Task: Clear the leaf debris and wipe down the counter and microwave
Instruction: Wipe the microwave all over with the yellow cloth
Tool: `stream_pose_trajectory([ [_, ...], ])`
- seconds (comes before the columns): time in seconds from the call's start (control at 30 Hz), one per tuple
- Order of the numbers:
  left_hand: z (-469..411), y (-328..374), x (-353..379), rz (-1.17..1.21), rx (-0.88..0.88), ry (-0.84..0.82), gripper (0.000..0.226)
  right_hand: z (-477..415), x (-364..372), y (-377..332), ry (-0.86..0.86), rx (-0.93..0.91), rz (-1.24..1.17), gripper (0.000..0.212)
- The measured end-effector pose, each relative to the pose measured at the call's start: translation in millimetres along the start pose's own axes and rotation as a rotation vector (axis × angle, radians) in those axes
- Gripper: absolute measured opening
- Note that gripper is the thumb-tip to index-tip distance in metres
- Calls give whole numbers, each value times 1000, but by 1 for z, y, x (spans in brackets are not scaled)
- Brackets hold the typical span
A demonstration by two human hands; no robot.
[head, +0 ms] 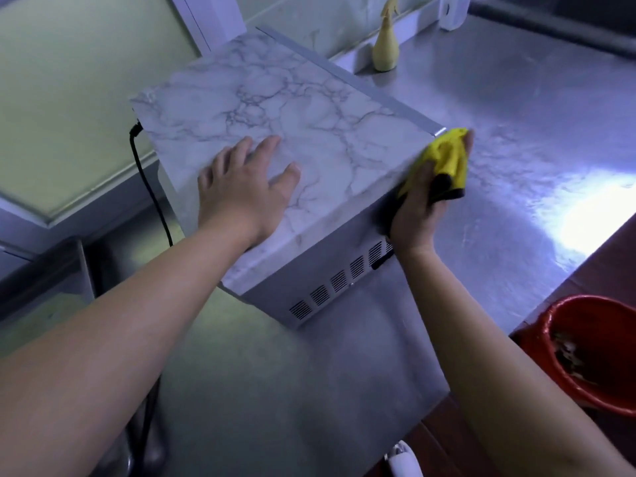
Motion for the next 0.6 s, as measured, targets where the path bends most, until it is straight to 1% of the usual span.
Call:
stream_pose_trajectory([
  [0.07,-1,0,0,-1,-4,-1,67,-3,-1,13,128,271,-62,76],
  [0.13,-1,0,0,-5,-2,3,67,14,1,21,216,442,-18,83],
  [0.17,-1,0,-1,-5,-1,5,66,30,4,21,246,499,-11,82],
  [0.23,-1,1,-2,-5,-3,6,65,72,18,15,301,504,-16,66],
  [0.3,0,1,-3,-5,-2,12,62,125,36,-1,324,505,-8,59],
  [0.33,0,1,-3,-5,-1,14,62,152,47,-7,319,539,-9,59],
  [0.37,0,1,-3,-2,0,13,63,180,58,-14,299,616,-18,62],
  [0.43,1,2,-4,6,0,14,64,231,77,-32,213,807,-32,79],
  [0.47,0,2,-4,10,-2,17,64,251,85,-44,160,843,-36,85],
  [0.5,1,2,-5,13,-6,20,63,266,89,-58,101,808,-55,84],
  [0.57,2,2,-5,14,-12,23,62,283,88,-80,-14,661,-97,76],
  [0.6,1,2,-6,15,-13,23,61,287,82,-84,-74,636,-117,73],
])
Point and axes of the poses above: each hand's wrist, its own z-axis away from the middle knuckle, its own x-axis out of the palm, y = z × x, the point moved 3 cm from there along -z, towards the middle knuckle
